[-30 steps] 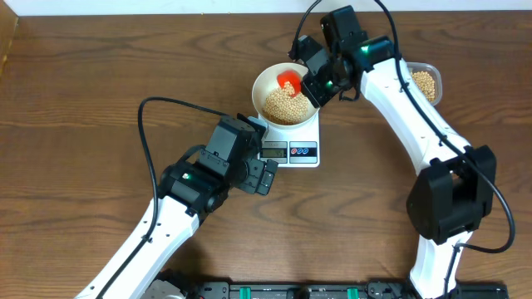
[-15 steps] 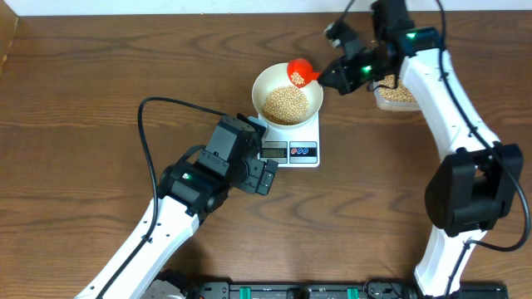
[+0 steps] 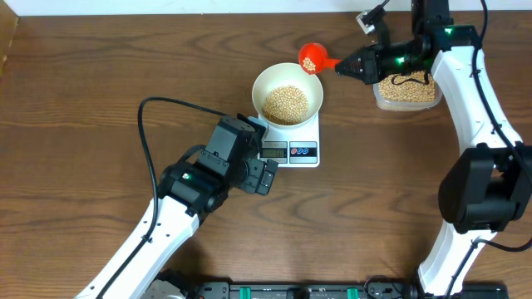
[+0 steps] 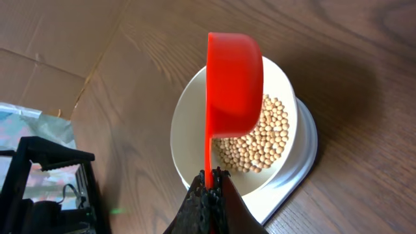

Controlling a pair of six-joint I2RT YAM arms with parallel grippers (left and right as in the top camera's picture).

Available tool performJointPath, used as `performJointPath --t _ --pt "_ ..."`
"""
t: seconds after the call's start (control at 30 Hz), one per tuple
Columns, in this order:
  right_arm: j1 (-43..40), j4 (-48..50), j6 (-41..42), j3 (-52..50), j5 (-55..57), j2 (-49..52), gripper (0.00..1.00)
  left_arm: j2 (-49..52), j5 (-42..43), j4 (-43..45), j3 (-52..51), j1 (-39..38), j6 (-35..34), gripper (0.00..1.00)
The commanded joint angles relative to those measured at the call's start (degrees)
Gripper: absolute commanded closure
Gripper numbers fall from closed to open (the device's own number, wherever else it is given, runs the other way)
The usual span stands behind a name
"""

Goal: Scoop item into bowl and weigh 50g on scale
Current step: 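Return the red scoop right into the soybean tub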

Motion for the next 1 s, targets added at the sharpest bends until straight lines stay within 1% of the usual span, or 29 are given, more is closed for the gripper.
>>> performJointPath --t 0.0,0.4,0.53,0.7,0.8,0.9,0.93,0.97 --pt "0.1 -0.1 0.5 1.4 -2.6 -0.1 0.99 -0.7 -0.5 -0.2 -0.3 0.2 0.4 0.04" --pt "-0.1 -0.1 0.4 1.4 -2.6 -0.1 0.99 -0.7 -0.5 -0.2 -0.3 0.2 0.4 0.04" --pt "-2.3 -0.8 0.4 1.4 -2.6 -0.4 0.99 -0.7 -0.5 -0.2 -0.3 0.2 0.4 0.04" --pt "-7.8 -3.3 0.3 1.4 -1.5 -1.8 0.99 -0.7 -0.5 -0.2 -0.3 0.2 0.4 0.04" --pt "-11.4 -6.5 0.3 1.4 4.1 -2.7 0.99 -0.7 -0.5 -0.2 -0.3 0.2 0.4 0.04" --pt "-14.4 -11.3 -0.1 1.4 13.9 -3.2 0.99 -0.7 -0.5 -0.2 -0.3 0.2 0.4 0.04" --pt "-15.8 -14.2 -0.1 1.4 19.8 -3.2 0.99 -0.7 -0.5 -0.2 -0.2 0.2 0.4 0.04" --pt "-16.3 -15.5 -0.1 1.4 22.8 -3.2 0.99 -0.7 -0.5 -0.2 -0.3 0.2 0.4 0.04"
